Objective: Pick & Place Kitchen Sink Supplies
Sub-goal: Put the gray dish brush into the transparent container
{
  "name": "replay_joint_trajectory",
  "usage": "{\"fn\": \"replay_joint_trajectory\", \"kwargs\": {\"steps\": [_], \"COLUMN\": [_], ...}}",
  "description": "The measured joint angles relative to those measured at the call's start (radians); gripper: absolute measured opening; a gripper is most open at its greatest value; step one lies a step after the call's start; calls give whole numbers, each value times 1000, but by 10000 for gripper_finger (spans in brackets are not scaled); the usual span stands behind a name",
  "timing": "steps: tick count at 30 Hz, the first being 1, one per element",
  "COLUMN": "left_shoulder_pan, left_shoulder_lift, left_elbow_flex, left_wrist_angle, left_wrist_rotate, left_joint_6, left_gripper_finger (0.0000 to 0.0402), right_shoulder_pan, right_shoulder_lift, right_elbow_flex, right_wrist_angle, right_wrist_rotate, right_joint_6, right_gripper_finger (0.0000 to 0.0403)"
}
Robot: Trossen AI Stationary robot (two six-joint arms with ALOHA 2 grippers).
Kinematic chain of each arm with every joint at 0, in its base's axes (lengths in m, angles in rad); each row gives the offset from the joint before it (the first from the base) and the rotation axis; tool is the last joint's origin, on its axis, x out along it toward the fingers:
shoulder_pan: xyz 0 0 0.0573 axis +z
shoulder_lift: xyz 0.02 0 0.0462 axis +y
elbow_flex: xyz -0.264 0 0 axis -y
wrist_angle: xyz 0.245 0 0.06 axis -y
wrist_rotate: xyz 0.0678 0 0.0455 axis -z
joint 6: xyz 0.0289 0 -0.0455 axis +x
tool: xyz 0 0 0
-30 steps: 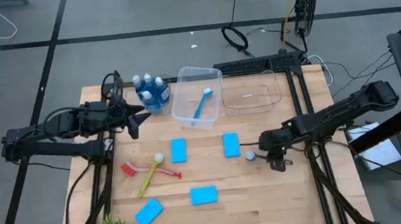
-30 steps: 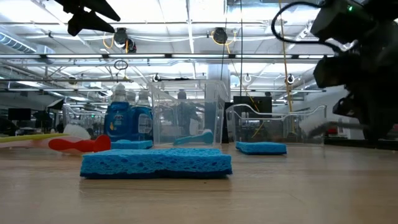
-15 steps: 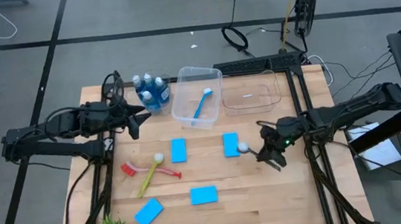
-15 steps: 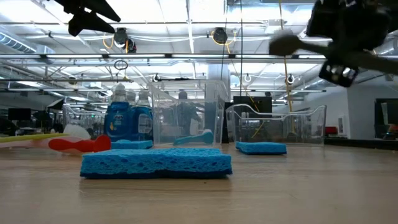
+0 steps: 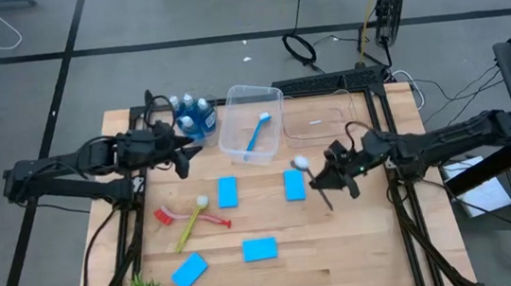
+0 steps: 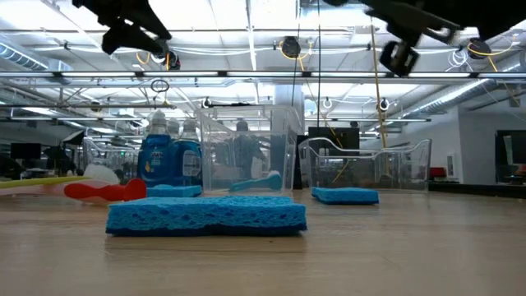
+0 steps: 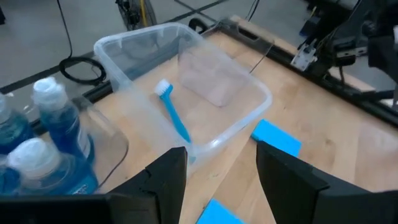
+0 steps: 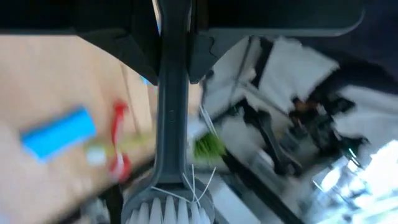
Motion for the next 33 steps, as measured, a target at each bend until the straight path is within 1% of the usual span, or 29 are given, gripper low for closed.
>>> {"fn": "replay_joint_trajectory", "kwargs": {"steps": [3,7,11,16,21,25,33], "left_shoulder_pan": [0,0,0,0,0,0,-1], "left_shoulder_lift": [16,44,80,133,190,224,244], "left_elbow_flex": [0,0,0,1,1,1,1], "left_wrist_angle": [73,193,307,391,439,484,555], "left_wrist_rotate": [4,59,114,150,158,183,213], "left_joint_6": [23,75,103,107,105,108,114], "left_gripper_finger": [196,196,196,196,196,196,196], "right_shoulder_pan": [-39,-90,-130,-163,-169,-171,-193], "right_shoulder_lift": [35,113,194,291,361,407,465], "right_elbow_flex": [1,2,2,21,114,187,273], "right_wrist_angle": [166,366,504,657,676,671,631], "right_wrist_rotate": [2,-1,-3,-4,-5,-9,10], "right_joint_6": [-25,-67,-82,-88,-178,-253,-305], "right_gripper_finger": [45,45,45,45,45,45,45]}}
